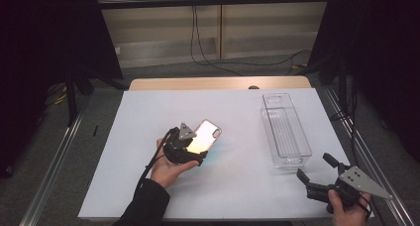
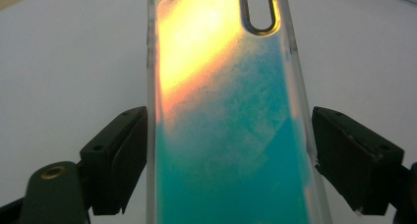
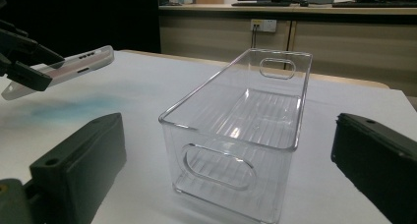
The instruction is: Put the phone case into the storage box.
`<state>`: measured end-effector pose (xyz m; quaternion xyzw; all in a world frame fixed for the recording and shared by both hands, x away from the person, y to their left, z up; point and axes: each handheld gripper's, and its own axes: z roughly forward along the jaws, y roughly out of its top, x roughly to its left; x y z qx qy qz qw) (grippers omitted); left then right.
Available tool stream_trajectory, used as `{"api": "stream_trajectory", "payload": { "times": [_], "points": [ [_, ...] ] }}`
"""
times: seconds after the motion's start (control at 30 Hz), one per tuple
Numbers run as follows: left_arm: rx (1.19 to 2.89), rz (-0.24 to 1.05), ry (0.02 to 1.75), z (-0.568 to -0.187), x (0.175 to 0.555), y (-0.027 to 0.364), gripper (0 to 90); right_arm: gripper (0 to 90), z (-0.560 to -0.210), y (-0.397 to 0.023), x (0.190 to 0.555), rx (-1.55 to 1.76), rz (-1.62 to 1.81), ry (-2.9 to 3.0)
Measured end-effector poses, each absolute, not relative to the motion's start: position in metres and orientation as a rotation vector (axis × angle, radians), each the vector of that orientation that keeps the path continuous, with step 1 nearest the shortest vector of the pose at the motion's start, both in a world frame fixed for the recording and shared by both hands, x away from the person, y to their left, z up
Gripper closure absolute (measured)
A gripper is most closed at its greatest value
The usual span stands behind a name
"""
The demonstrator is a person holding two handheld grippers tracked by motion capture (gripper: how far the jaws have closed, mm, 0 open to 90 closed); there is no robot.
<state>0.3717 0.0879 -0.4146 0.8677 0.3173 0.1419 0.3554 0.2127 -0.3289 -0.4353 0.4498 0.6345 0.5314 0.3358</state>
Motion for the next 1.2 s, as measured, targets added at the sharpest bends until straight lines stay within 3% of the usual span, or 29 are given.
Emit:
{"api": "stream_trajectory", "payload": {
  "times": [0.6,1.2],
  "points": [
    [2.127,0.461,0.827,-0.395,0.365,0.106,16.9,0.0,-0.436,-0.328,0.214,1.178,1.383,1.668],
    [2.116,0.466,0.791,-0.391,0.344,0.107,16.9,3.8,-0.437,-0.315,0.213,1.178,1.357,1.716]
  ]
}}
